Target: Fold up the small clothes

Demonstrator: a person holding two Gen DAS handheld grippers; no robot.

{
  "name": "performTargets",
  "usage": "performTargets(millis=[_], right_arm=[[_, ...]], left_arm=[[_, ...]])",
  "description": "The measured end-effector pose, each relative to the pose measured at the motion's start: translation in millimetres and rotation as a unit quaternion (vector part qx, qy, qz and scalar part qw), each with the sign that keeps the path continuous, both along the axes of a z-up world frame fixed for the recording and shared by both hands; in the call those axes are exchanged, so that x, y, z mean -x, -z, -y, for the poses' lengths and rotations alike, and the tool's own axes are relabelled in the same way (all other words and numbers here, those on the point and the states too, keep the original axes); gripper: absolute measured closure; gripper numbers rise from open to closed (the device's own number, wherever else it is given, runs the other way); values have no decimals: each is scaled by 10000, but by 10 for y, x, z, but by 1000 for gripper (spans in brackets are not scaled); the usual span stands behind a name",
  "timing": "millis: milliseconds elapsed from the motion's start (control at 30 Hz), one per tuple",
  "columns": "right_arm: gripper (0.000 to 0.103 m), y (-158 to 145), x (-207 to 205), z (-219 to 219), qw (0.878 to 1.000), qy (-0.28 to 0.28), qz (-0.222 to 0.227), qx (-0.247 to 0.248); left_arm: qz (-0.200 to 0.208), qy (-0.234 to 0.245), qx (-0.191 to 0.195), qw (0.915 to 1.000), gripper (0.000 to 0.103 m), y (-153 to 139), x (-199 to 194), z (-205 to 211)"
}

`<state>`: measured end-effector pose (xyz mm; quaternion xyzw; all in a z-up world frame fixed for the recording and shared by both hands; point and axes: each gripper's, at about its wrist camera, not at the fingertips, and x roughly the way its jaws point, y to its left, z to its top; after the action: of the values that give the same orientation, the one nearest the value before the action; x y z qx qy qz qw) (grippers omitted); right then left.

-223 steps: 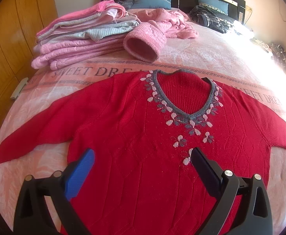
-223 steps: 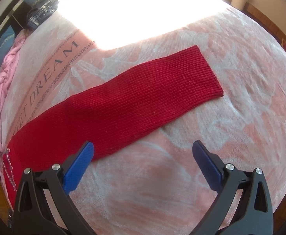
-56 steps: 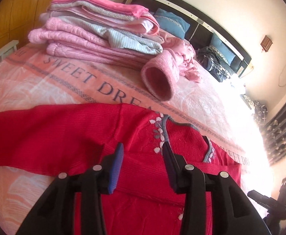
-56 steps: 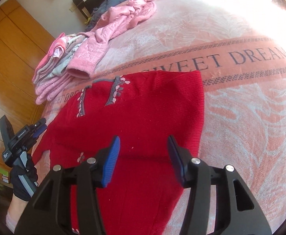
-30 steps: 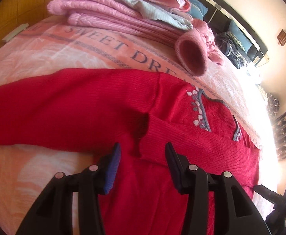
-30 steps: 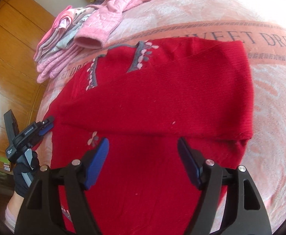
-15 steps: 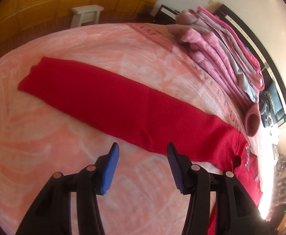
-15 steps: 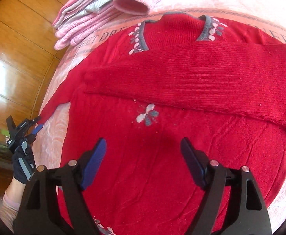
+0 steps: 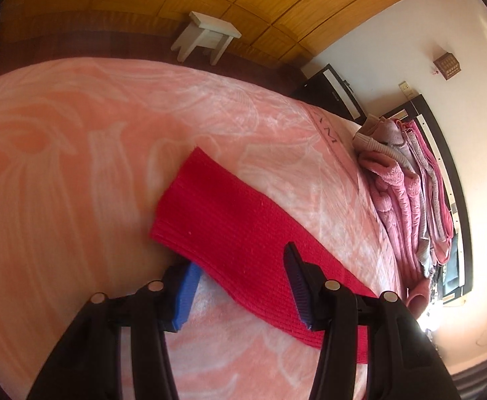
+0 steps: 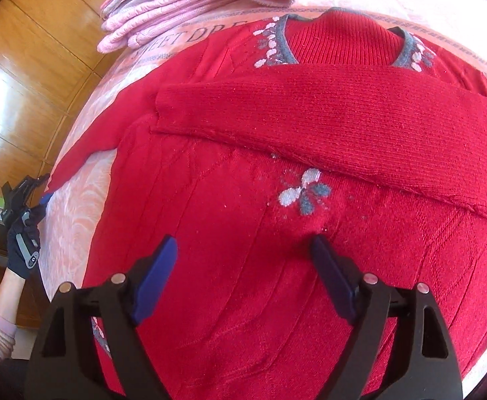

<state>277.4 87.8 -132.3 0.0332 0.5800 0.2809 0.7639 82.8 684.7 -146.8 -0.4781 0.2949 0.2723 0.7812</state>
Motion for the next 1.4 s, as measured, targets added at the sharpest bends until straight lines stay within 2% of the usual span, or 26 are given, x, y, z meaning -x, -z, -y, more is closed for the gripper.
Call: performTargets(millis=[133, 200, 400, 567, 667, 833, 1000, 1300, 1400], right_arm=[[19, 34, -1, -18, 10000, 5, 53, -11], [18, 41, 1, -22, 10000, 11, 79, -10], [17, 40, 38, -41, 9998, -57, 212, 40], [21, -8, 72, 70, 9998, 29, 125, -156], [23, -50, 108, 171, 9997, 57, 111, -202], [23, -80, 158, 401, 9996, 153, 134, -178], [23, -80, 184, 652, 9992, 301, 126, -213], [23, -91, 272, 1006, 9987, 406, 150, -250], [23, -71, 306, 1150, 9985, 468, 132, -260]], left_arm=[[-34, 4, -190, 9998, 58, 3, -53, -58], [-85, 5, -298, 9995, 73, 4, -72, -72], [-148, -3, -476, 9988, 89, -6, -116, -62], [-165, 61, -818, 9965, 92, -141, -196, 75], [-94, 270, -1093, 9936, 92, -285, -318, 250], [43, 873, -1483, 9851, 92, -511, -657, 747], [121, 1572, -1759, 9717, 92, -624, -1055, 1368], [305, 2456, -1954, 9490, 92, -738, -1619, 2492], [462, 2733, -1890, 9420, 92, -798, -1751, 2899]])
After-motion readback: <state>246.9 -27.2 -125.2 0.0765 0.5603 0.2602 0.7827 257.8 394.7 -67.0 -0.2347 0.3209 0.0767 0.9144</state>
